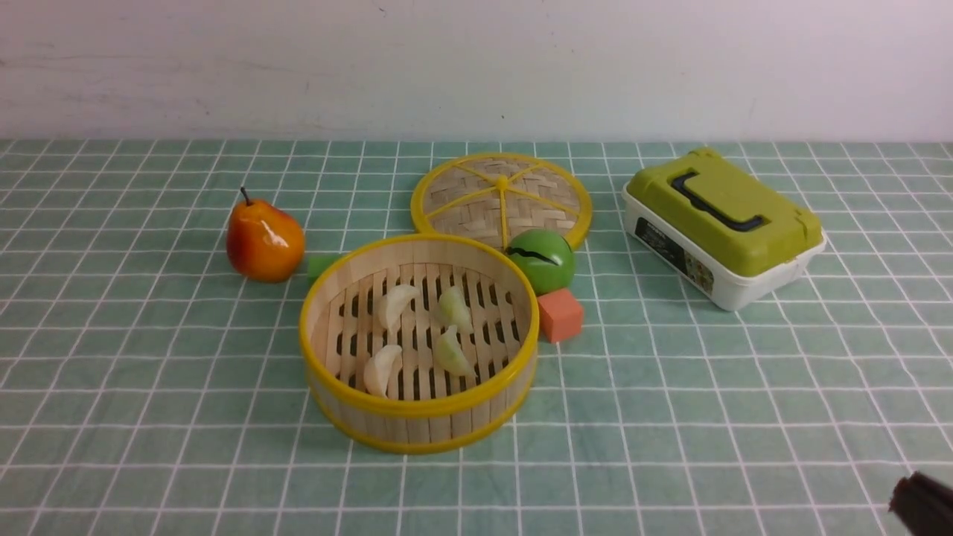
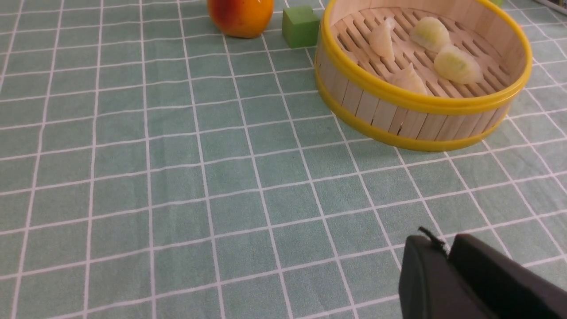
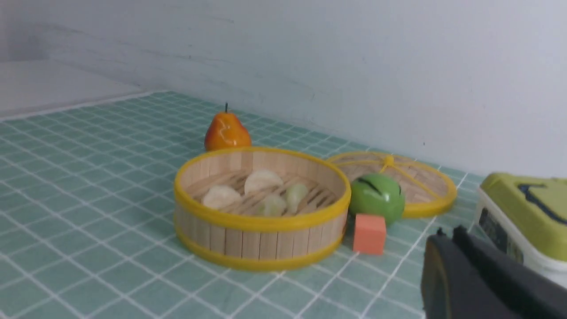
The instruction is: Put the dumplings into the steamer on the table with the blue tablecloth.
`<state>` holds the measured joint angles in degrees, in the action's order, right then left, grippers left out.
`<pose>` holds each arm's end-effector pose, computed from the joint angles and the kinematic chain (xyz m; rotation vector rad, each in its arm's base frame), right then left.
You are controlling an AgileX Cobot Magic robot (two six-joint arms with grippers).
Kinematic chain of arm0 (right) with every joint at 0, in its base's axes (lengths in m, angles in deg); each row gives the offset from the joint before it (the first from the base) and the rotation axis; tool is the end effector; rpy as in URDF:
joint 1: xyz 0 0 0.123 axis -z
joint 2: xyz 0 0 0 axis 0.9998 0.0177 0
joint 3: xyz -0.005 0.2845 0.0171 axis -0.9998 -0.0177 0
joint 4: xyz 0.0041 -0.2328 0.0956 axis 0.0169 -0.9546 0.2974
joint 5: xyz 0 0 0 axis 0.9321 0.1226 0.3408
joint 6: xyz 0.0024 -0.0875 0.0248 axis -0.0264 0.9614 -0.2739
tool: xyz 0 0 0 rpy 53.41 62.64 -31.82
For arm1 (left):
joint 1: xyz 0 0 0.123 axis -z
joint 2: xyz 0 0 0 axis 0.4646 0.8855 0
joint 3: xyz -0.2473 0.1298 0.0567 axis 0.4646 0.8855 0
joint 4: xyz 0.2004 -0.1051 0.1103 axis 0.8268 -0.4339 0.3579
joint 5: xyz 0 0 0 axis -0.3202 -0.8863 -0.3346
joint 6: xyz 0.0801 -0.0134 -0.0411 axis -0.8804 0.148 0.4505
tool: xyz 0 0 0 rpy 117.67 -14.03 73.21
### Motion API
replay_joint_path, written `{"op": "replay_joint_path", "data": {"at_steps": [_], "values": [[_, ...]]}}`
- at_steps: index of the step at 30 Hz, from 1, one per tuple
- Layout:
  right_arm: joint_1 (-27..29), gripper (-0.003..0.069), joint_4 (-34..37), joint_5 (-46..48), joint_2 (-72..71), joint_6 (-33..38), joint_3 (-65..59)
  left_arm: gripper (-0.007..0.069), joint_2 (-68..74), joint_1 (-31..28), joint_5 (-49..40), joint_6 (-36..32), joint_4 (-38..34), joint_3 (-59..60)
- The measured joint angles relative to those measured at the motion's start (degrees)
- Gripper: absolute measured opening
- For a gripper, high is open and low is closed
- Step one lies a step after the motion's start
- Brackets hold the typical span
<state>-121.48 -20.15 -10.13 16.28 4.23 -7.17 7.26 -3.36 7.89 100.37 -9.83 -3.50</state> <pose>0.0627 0.0397 0.2180 -0.4517 1.4752 0.4268 0.0457 -0.0074 0.2712 0.1949 2.0052 -0.2316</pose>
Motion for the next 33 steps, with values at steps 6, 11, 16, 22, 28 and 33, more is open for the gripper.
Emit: {"op": "replay_joint_path", "data": {"at_steps": [6,11,16,22,28,33], "values": [[0.00,0.0003,0.00,3.46,-0.01,-0.72,-2.38,0.0074,0.00,0.00,0.06,0.00,0.00,0.00],[0.05,0.0001,0.00,5.12,-0.24,-2.74,-2.38,0.0076,0.00,0.00,0.01,0.00,0.06,0.00],[3.24,0.0000,0.76,6.30,-0.31,-2.43,-2.38,0.0081,0.00,0.00,0.01,0.00,0.11,0.00],[11.78,0.0000,2.29,16.17,-5.67,-2.12,-2.38,0.0088,0.00,0.00,0.01,0.00,0.11,0.00],[22.38,0.0002,2.35,29.07,-12.49,-2.12,-2.12,0.0091,0.00,0.00,0.17,0.00,0.11,0.00],[27.86,0.0006,2.35,29.81,-12.54,-2.12,-1.94,0.0094,0.00,0.00,0.33,0.00,0.18,0.00]]}}
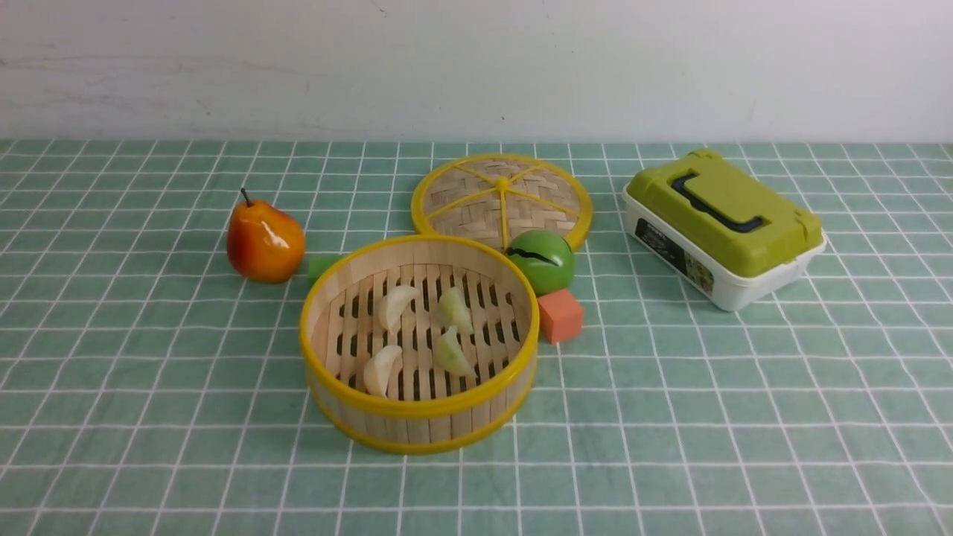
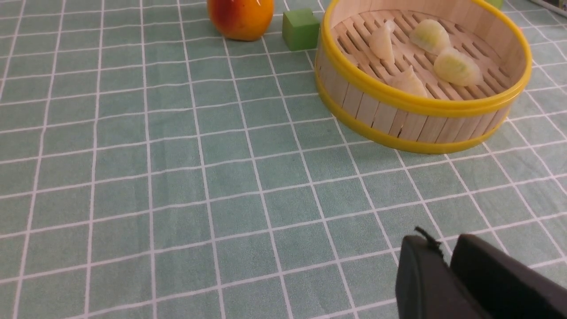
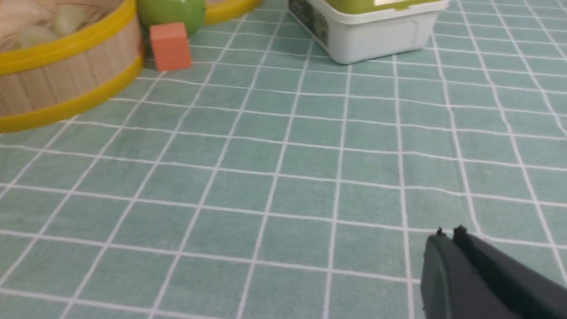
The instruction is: Put the dumplings into the steamer on the table with the blue tablecloth.
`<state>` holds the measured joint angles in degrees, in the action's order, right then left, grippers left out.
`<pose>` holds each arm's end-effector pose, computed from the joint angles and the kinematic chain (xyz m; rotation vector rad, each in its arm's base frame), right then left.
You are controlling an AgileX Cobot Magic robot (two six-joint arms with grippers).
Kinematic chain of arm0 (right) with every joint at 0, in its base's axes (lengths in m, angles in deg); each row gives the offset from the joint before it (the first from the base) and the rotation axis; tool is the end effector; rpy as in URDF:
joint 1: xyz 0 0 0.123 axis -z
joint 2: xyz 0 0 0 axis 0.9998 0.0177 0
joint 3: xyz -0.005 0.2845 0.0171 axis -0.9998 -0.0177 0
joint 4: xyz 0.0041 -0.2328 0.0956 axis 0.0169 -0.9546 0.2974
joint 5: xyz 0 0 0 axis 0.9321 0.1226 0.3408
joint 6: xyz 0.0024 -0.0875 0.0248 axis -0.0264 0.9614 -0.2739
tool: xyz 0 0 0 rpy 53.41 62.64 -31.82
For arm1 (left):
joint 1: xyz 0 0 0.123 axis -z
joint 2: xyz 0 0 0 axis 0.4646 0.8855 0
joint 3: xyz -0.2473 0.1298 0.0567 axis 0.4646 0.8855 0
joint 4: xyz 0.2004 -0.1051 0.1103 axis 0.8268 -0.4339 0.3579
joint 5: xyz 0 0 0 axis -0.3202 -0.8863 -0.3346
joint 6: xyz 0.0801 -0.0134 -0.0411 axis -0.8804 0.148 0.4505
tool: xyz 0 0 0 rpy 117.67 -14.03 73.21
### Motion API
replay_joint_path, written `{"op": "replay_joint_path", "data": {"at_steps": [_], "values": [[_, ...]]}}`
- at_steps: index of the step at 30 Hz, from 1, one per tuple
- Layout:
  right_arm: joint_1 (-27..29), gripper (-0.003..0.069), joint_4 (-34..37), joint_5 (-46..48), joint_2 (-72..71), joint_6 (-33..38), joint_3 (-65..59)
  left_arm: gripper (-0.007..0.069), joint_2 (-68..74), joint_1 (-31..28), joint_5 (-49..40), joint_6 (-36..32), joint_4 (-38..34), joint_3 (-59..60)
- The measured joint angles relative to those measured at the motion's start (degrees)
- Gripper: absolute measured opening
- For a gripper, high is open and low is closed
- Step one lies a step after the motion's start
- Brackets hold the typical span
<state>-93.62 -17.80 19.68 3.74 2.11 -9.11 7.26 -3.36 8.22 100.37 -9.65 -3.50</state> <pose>0.0522 0.0060 0.1738 -0.0467 1.8630 0.1059 0.0460 -0.0073 0.2717 0.1960 1.9988 -0.2301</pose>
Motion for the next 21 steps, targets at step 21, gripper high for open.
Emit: {"op": "replay_joint_path", "data": {"at_steps": [21], "values": [[2.43,0.0022,0.00,0.32,0.00,0.00,0.06,0.0109,0.00,0.00,0.00,0.00,0.00,0.00]]}}
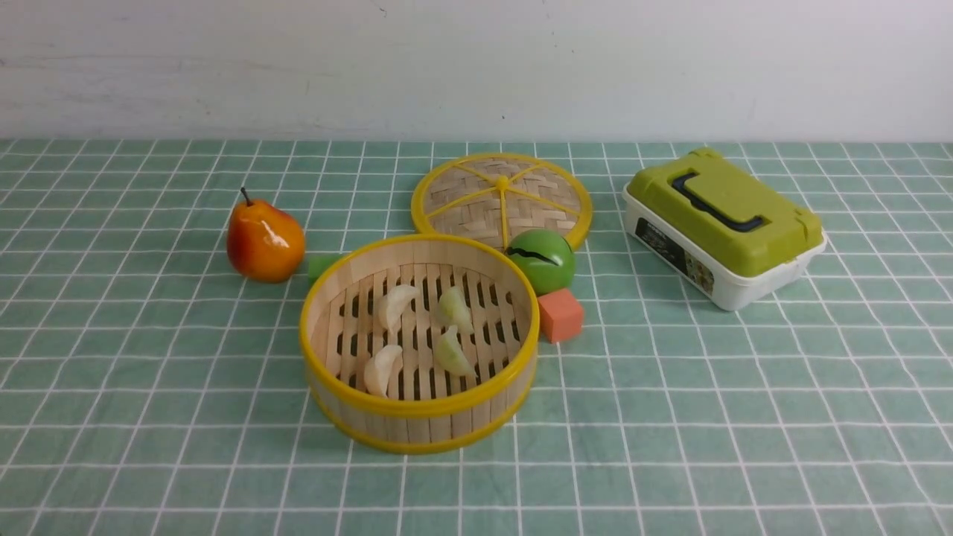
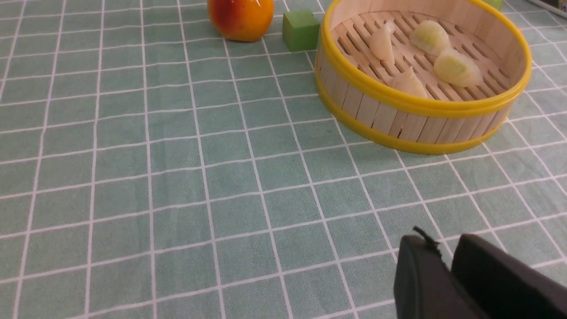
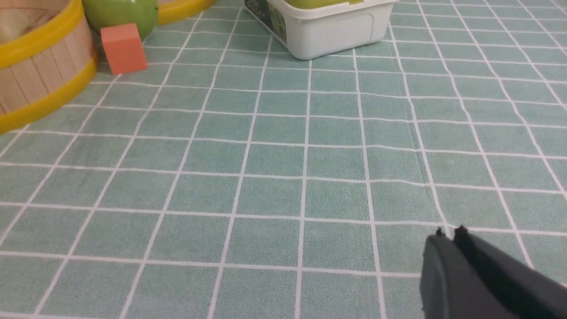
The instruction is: Put the dumplings into the steamer on the table with the blue tablecloth.
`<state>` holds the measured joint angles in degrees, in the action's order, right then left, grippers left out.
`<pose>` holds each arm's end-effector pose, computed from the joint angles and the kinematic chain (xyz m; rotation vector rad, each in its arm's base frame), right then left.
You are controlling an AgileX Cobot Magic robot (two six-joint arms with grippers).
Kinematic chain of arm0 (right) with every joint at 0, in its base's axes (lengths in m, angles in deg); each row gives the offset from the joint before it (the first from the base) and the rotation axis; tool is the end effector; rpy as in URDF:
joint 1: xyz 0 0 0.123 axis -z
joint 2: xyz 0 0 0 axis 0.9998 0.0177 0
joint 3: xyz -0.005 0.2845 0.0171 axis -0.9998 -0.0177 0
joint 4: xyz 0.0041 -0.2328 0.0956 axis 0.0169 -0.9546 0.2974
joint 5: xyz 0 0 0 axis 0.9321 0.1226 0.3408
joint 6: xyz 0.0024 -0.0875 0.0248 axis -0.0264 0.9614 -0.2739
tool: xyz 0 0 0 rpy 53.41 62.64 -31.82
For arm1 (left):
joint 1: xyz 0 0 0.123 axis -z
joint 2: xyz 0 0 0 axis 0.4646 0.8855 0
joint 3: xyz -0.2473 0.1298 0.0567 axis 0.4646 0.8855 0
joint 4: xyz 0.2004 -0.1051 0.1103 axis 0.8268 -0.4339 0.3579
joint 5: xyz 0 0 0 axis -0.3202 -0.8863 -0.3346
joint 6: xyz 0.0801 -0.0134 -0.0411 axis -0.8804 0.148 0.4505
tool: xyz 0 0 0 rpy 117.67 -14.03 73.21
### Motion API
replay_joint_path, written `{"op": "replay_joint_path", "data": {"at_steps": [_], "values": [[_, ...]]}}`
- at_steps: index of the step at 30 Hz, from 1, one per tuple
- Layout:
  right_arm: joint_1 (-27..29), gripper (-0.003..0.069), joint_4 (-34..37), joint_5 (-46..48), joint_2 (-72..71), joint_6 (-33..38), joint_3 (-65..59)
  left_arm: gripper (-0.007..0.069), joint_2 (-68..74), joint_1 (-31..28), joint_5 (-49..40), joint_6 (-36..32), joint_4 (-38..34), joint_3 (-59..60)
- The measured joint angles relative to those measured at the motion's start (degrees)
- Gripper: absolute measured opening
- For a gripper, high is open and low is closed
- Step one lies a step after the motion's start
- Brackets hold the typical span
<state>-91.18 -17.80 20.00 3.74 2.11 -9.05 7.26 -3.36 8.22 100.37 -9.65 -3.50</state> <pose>0.0523 0.0038 0.1737 -0.0073 1.8675 0.0765 0.0460 -0.0073 0.2717 0.1960 1.9988 -0.2301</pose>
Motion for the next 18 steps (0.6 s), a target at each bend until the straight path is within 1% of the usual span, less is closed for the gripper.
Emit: {"op": "replay_joint_path", "data": {"at_steps": [18], "values": [[0.00,0.0032,-0.12,0.00,0.00,0.00,0.00,0.0118,0.00,0.00,0.00,0.00,0.00,0.00]]}}
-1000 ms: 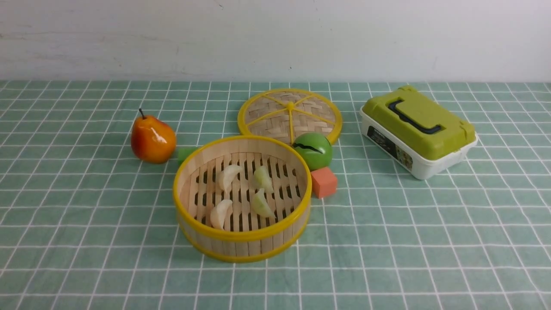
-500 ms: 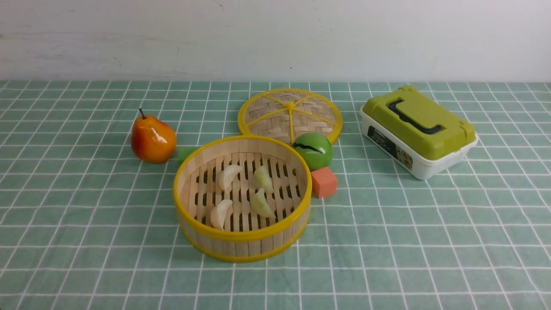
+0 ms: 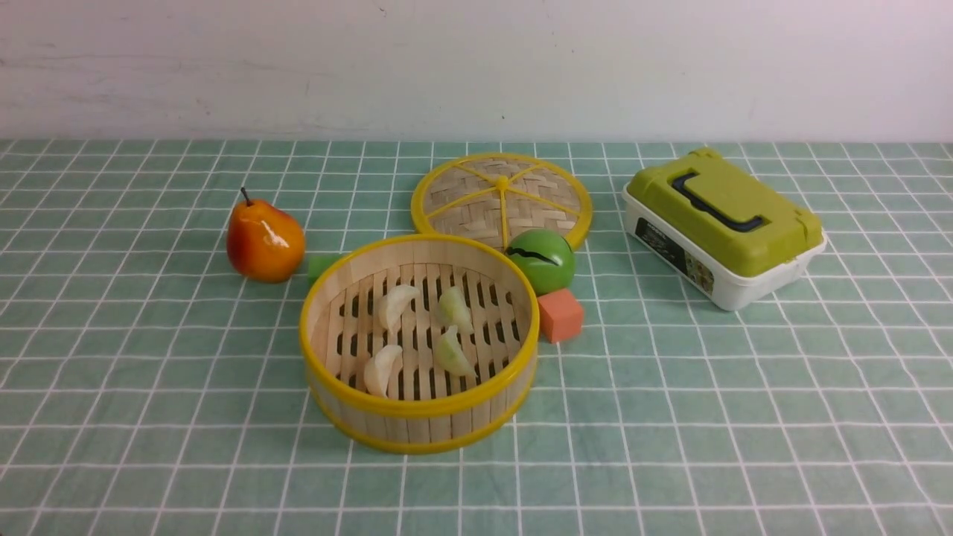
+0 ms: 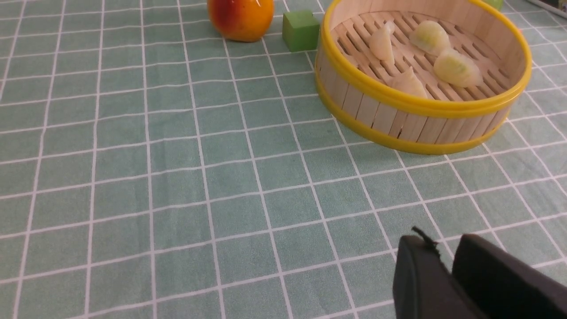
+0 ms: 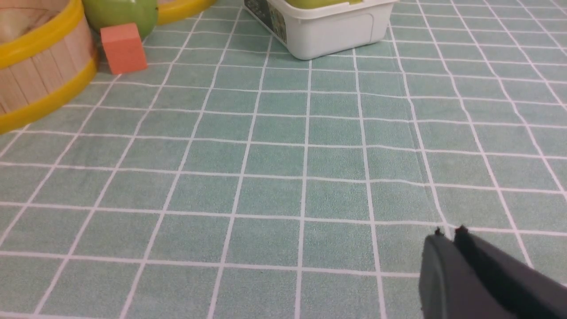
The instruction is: Put the dumplings into the steamer on the table with the blue tablecloth.
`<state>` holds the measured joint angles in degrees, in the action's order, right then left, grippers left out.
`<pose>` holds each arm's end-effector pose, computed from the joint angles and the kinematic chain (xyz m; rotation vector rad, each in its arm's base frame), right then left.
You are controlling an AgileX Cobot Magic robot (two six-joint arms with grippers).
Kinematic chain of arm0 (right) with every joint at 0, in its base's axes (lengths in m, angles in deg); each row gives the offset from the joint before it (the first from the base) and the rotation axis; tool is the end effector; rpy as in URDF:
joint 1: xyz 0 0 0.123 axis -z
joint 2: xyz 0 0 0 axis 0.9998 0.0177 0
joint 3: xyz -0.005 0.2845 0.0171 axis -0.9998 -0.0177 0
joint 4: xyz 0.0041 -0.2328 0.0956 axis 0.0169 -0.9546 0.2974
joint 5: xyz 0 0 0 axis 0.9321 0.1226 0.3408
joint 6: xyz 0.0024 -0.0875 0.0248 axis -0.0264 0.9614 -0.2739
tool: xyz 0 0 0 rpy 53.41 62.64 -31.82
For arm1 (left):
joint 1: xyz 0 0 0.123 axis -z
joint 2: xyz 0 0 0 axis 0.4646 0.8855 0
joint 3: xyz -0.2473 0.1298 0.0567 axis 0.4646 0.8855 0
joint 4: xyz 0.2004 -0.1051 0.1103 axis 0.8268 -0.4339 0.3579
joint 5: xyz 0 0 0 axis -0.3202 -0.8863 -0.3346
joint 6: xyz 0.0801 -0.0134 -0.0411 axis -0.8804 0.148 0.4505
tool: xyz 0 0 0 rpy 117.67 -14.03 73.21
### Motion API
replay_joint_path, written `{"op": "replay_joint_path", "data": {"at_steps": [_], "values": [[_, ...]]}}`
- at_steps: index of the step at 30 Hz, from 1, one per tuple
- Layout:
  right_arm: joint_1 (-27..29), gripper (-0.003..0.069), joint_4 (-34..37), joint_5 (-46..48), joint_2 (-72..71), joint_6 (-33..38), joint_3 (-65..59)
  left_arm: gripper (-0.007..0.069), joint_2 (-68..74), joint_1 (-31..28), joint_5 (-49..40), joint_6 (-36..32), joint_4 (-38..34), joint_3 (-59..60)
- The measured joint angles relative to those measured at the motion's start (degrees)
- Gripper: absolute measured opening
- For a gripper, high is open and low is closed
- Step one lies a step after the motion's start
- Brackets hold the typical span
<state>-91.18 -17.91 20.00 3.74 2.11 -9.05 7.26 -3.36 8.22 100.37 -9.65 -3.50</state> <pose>0.0523 0.0037 0.1737 -0.0084 1.8675 0.0746 0.0460 -0.0073 0.2717 0.1960 1.9988 -0.2301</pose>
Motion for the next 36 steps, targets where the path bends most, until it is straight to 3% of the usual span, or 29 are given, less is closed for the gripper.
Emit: {"op": "replay_joint_path", "data": {"at_steps": [10,18,22,24,27,31,36], "values": [[0.00,0.0034,0.00,0.00,0.00,0.00,0.00,0.0129,0.00,0.00,4.29,0.00,-0.34,0.65],[0.00,0.0045,0.00,0.00,0.00,0.00,0.00,0.0131,-7.25,-0.32,25.55,0.00,-0.21,8.72],[0.00,0.0053,0.00,0.00,0.00,0.00,0.00,0.0059,-11.45,-3.49,30.71,0.00,-0.47,13.62],[0.00,0.0055,0.00,0.05,-0.02,0.00,0.00,-0.0005,-11.56,-6.57,31.97,0.00,-0.89,15.93],[0.00,0.0058,0.00,0.04,-0.02,0.00,0.00,-0.0014,-11.56,-11.17,32.69,0.00,-2.02,19.53],[0.00,0.0063,0.16,0.04,-0.02,0.00,0.00,-0.0014,-11.56,-12.85,32.78,0.00,-4.08,24.07],[0.00,0.0071,0.16,0.04,-0.02,0.00,0.00,-0.0014,-11.56,-12.92,26.60,-0.05,-6.90,24.76]]}}
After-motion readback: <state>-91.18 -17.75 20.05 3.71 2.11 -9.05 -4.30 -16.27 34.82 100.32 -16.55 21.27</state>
